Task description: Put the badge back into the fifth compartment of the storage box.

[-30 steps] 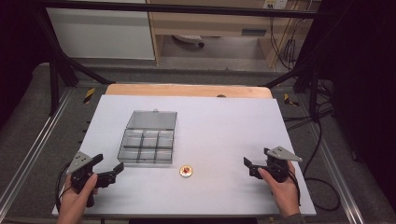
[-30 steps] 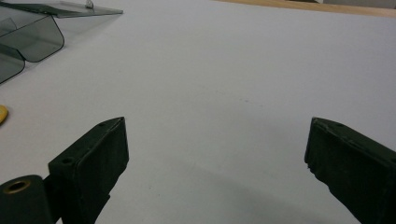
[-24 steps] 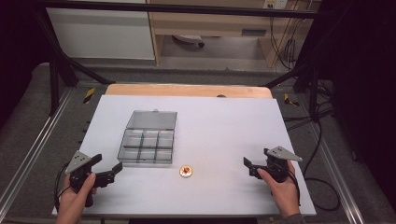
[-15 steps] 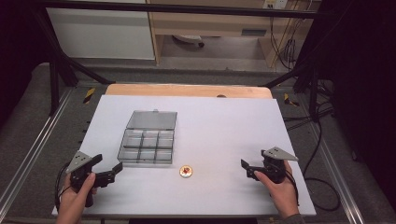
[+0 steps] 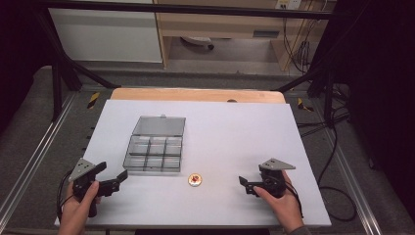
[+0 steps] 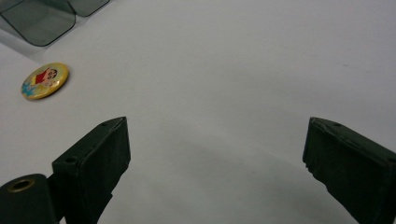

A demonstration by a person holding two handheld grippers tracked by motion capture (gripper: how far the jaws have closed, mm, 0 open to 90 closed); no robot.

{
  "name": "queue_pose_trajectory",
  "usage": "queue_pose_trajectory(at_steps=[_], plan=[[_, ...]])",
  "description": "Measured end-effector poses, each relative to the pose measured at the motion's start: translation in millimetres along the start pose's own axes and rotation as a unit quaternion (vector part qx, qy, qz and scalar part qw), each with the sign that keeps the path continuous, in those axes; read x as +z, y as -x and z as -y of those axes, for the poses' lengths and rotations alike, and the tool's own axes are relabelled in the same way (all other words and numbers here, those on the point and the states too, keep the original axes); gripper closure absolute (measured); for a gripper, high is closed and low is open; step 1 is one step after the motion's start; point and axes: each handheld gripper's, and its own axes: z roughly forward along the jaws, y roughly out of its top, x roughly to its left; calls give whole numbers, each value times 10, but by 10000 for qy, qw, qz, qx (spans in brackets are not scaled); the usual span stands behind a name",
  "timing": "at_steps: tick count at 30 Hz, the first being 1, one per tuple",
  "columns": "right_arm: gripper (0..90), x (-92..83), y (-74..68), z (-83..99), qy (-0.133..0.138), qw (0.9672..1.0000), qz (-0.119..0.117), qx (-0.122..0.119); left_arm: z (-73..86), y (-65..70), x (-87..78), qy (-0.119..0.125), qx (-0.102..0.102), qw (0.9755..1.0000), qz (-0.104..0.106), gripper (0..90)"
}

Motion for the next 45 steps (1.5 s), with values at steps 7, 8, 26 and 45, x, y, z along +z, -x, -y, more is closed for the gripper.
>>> queue_pose_trajectory(at_steps=[7, 8, 26, 45], plan=[[95, 146, -304, -74, -294, 9988, -231, -306, 0, 4, 1, -10, 14, 10000, -18, 75], [95, 163, -341, -84, -315, 9986, -267, -322, -1, 4, 1, -7, 16, 10000, -14, 76], [88, 501, -900, -286, -578, 9936, -586, -778, -6, 7, 6, -11, 42, 10000, 22, 79], [314, 754, -1241, -375, -766, 9859, -801, -1252, -6, 12, 12, -8, 59, 10000, 41, 80]])
